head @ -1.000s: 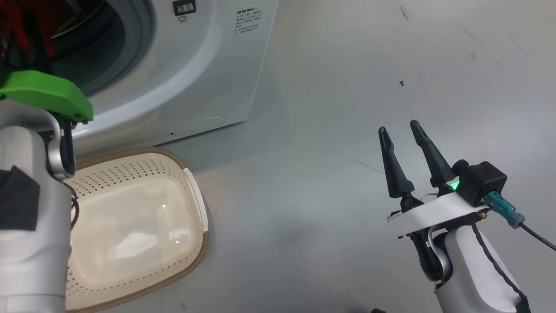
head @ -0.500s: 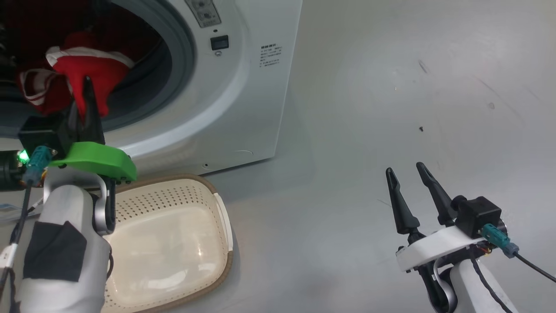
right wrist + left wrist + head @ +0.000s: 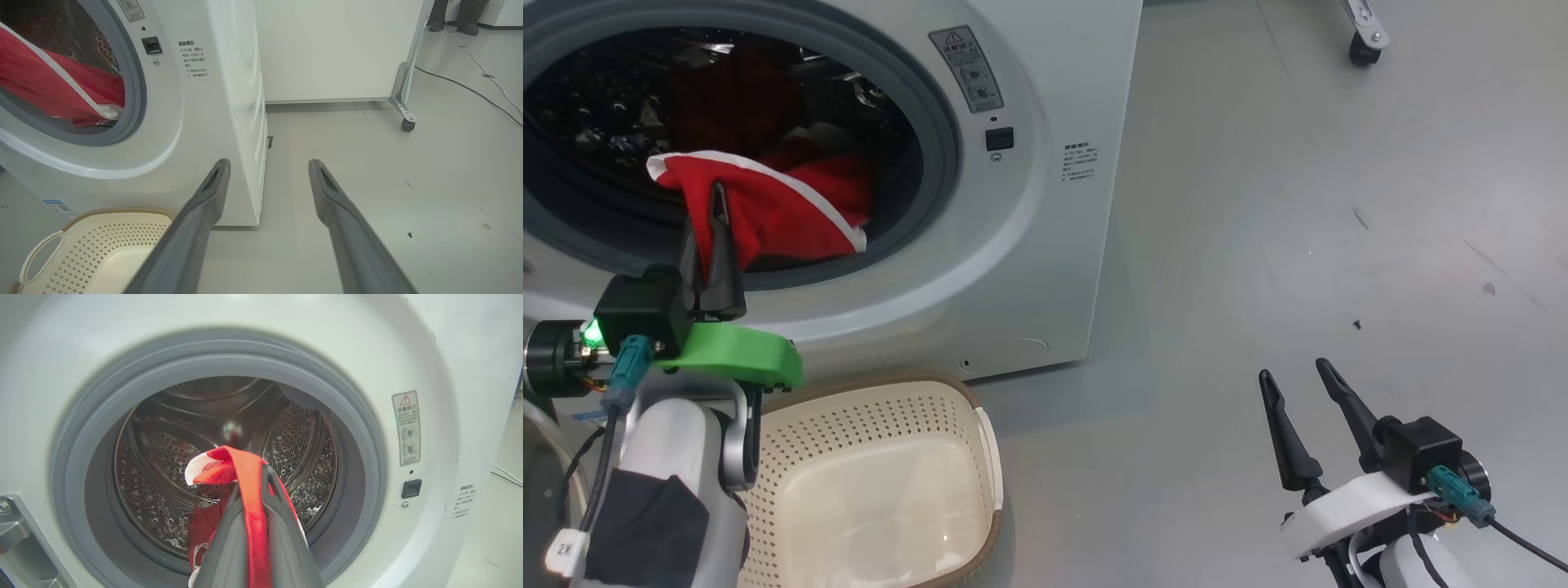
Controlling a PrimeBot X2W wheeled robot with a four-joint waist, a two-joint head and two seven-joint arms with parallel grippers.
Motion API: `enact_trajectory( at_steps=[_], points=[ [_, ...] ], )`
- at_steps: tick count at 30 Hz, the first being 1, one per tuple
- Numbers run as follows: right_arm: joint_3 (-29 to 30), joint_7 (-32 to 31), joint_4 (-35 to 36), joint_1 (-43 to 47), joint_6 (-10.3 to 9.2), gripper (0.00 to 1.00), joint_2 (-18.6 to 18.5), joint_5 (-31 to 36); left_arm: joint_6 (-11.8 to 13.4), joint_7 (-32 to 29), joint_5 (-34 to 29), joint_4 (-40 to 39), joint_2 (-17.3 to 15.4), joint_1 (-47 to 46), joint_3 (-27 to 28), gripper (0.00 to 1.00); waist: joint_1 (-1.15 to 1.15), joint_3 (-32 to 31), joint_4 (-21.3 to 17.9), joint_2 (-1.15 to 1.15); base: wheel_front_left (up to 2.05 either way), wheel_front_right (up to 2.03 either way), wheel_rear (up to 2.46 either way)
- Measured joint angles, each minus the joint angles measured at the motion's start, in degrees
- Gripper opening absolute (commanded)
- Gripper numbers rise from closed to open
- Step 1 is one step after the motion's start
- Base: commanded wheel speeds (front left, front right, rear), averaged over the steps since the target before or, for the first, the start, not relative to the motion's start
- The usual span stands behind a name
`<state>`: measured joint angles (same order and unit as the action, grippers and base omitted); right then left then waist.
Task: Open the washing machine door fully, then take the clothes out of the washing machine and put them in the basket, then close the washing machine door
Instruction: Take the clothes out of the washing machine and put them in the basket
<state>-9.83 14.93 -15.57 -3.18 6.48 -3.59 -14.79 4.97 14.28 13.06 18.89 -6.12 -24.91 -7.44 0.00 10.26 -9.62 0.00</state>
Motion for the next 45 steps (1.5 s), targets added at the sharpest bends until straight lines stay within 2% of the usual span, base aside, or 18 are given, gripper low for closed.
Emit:
enact_trajectory(
  at_steps=[12,21,35,45],
  points=[
    [0.89,0.0,0.11,3.48,-0.07,1.0,-0.2,1.02,0.38,0.18,-2.09,-11.58,0.03,5.34,-1.4,0.0,0.0,-5.51,2.45,0.0,0.0,0.0,0.0],
    [1.35,0.0,1.03,4.61,-0.09,1.0,-0.52,1.59,0.79,0.18,-2.63,-17.92,0.19,9.01,-1.72,0.0,0.0,-6.46,4.2,0.0,0.0,0.0,0.0],
    [0.76,0.0,2.8,4.52,-0.07,1.0,-0.37,1.69,1.29,-1.15,-3.14,-21.63,0.81,15.52,0.14,0.0,0.0,-3.12,4.11,0.0,0.0,0.0,0.0],
    [0.71,0.0,4.78,1.87,-0.05,1.0,-0.27,1.79,1.3,-3.66,-1.41,-18.98,1.98,18.31,-0.93,0.0,0.0,1.68,3.21,0.0,0.0,0.0,0.0]
  ],
)
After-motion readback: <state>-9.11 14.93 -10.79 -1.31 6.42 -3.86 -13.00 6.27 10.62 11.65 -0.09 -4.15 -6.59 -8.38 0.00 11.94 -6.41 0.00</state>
